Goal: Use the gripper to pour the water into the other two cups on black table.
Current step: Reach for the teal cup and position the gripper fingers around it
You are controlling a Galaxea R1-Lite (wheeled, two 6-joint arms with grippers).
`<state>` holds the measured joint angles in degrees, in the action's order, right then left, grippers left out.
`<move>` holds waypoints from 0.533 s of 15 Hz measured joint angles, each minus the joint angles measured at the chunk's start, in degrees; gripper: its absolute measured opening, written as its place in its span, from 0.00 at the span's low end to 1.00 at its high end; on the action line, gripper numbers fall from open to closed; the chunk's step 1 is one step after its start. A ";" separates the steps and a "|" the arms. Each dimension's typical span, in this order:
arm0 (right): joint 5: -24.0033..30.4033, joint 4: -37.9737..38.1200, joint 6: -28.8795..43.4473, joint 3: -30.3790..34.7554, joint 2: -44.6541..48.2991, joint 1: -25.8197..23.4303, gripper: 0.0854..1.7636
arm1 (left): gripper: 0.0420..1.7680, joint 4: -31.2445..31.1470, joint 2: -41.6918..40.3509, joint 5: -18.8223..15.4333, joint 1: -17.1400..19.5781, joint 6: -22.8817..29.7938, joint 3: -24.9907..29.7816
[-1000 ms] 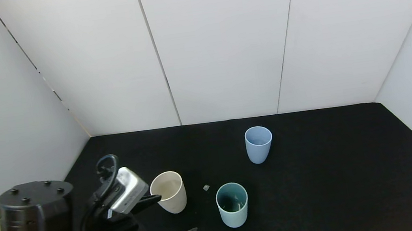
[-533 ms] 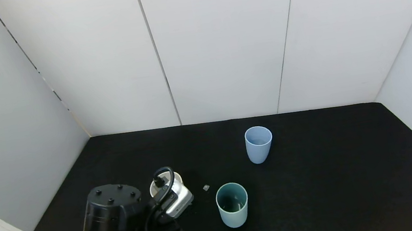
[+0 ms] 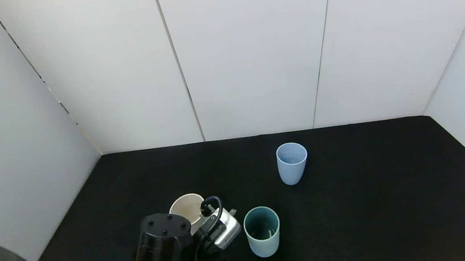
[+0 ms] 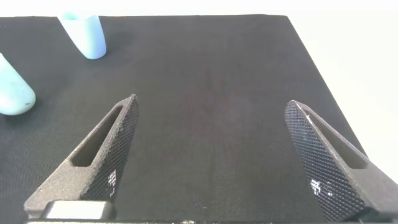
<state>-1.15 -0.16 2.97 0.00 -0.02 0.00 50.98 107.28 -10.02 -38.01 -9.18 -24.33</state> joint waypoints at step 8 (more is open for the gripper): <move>0.02 0.00 0.02 0.00 0.00 0.00 0.97 | 0.97 12.35 9.07 0.05 -0.57 0.17 -0.52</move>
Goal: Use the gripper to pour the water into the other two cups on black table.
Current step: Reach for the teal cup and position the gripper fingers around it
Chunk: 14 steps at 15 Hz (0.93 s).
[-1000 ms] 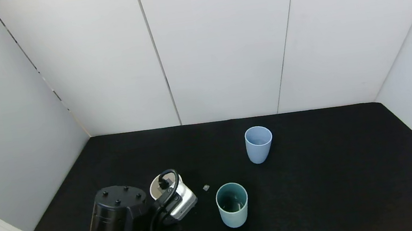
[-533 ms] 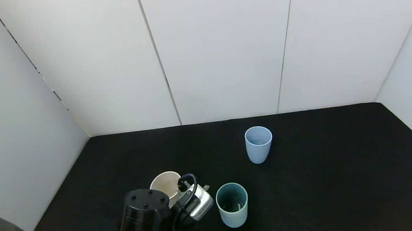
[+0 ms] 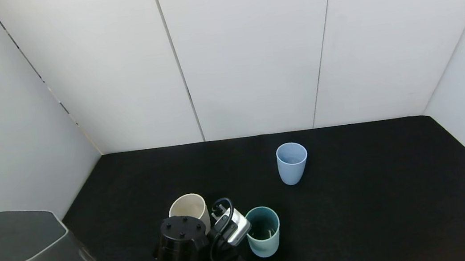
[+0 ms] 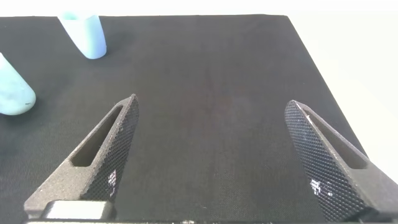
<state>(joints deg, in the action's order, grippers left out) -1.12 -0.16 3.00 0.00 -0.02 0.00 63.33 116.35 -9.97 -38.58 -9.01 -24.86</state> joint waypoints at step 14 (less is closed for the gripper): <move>0.00 0.00 -0.02 0.00 0.00 0.00 0.97 | 0.97 9.13 9.36 1.57 0.00 1.46 -5.29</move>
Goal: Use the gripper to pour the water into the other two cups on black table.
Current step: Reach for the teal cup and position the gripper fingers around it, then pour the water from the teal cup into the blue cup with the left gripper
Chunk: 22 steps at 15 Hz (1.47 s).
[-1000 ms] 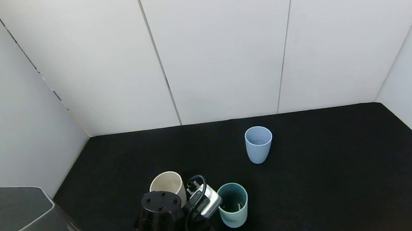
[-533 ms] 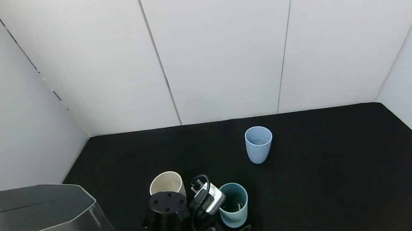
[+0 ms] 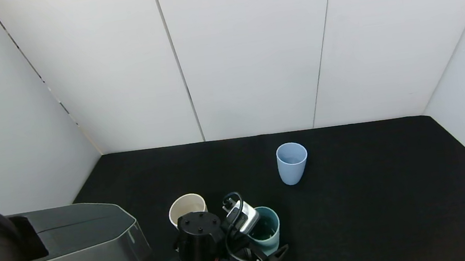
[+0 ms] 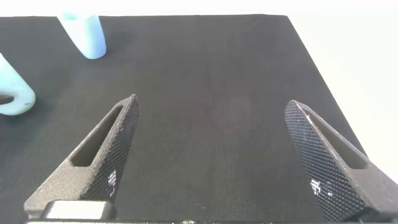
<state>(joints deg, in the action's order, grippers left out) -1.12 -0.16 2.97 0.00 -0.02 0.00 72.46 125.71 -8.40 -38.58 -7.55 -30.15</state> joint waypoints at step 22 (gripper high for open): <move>-0.02 0.00 0.00 0.00 0.00 0.00 0.97 | 0.66 0.22 2.24 0.11 -0.44 0.02 -1.72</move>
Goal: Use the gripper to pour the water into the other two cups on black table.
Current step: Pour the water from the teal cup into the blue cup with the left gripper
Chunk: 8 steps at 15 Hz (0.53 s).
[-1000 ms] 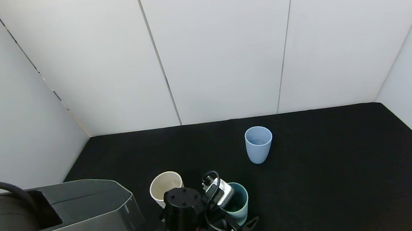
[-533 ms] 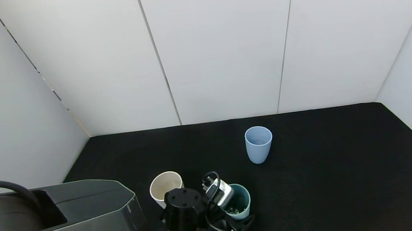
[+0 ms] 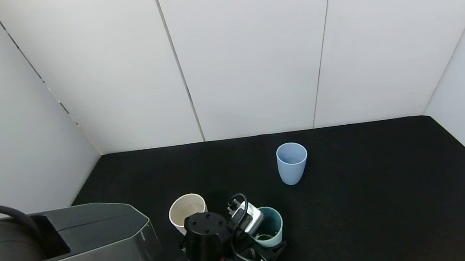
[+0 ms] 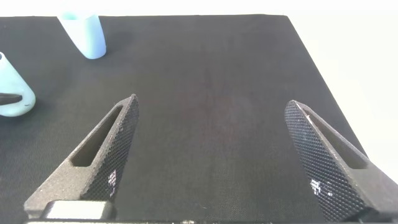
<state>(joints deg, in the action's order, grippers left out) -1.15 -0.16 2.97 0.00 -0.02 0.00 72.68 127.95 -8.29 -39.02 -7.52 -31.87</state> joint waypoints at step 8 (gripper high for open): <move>0.02 0.00 0.00 0.00 0.00 0.00 0.97 | 0.66 -5.79 -4.96 0.30 0.77 -0.20 -1.76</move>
<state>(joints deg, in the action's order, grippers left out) -1.12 -0.16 2.97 0.00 -0.02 0.00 66.89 122.99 -7.98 -38.25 -7.72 -33.62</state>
